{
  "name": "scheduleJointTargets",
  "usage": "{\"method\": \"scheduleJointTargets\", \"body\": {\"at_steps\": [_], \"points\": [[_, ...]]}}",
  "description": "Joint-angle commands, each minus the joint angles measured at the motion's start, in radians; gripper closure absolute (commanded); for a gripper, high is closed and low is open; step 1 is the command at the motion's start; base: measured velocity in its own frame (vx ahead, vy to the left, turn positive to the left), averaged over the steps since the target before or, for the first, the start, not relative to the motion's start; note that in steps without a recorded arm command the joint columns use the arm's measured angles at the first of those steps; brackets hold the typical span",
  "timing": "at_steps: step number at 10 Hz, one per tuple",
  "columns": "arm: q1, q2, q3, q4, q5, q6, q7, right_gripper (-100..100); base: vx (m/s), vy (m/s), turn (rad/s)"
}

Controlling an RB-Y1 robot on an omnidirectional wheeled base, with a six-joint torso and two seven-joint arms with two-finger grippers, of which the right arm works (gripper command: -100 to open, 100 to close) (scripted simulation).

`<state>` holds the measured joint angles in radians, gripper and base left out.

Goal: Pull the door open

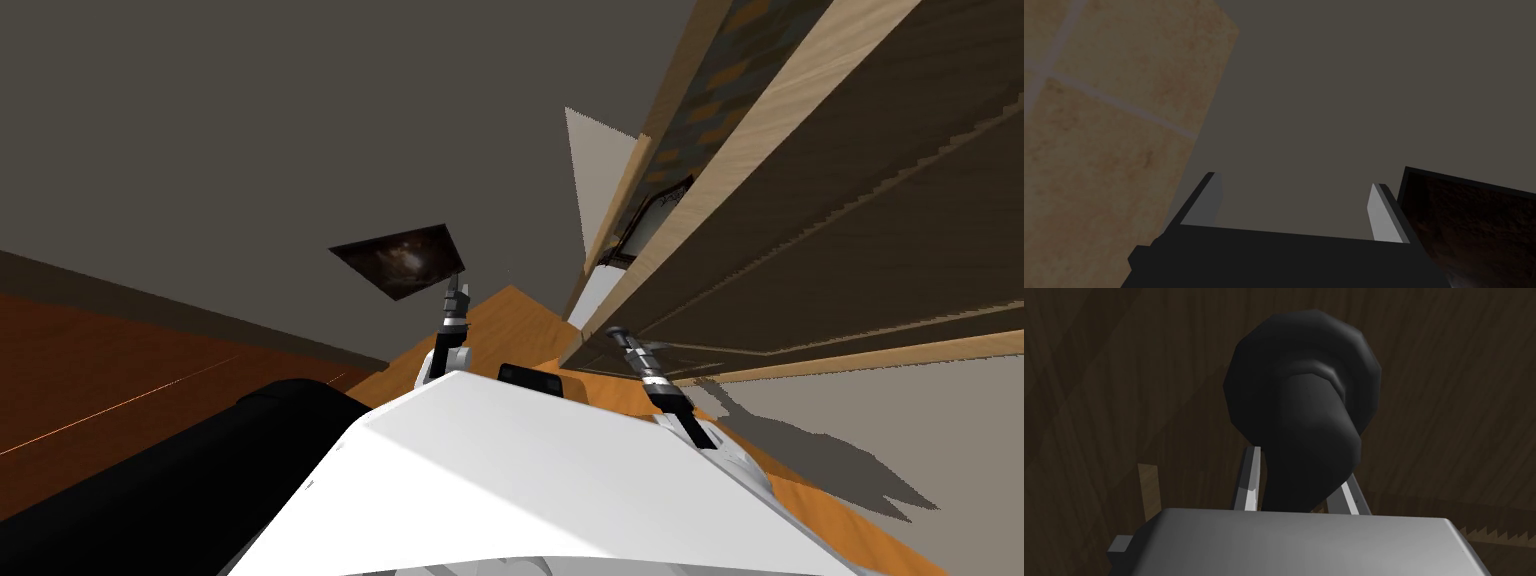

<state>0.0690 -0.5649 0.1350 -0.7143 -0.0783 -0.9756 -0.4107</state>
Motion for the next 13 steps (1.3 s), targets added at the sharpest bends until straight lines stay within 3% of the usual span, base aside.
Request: {"method": "scheduleJointTargets", "body": {"at_steps": [1,3,7,8,9,13], "points": [[0.006,-0.012,0.008,0.027,0.002,-0.04,-0.01,100,-0.144,-0.068,0.108],[0.014,-0.022,0.013,0.039,0.003,-0.066,-0.018,100,-0.137,-0.051,0.098],[0.04,-0.058,0.032,0.082,0.005,-0.159,-0.048,100,-0.19,-0.086,0.151],[0.028,-0.046,0.033,0.085,0.007,-0.149,-0.044,100,-0.095,-0.032,0.03],[0.037,-0.051,0.037,0.097,0.006,-0.172,-0.049,100,-0.148,-0.027,0.176],[0.052,-0.065,0.041,0.121,0.001,-0.216,-0.056,100,-0.194,-0.096,0.179]]}}
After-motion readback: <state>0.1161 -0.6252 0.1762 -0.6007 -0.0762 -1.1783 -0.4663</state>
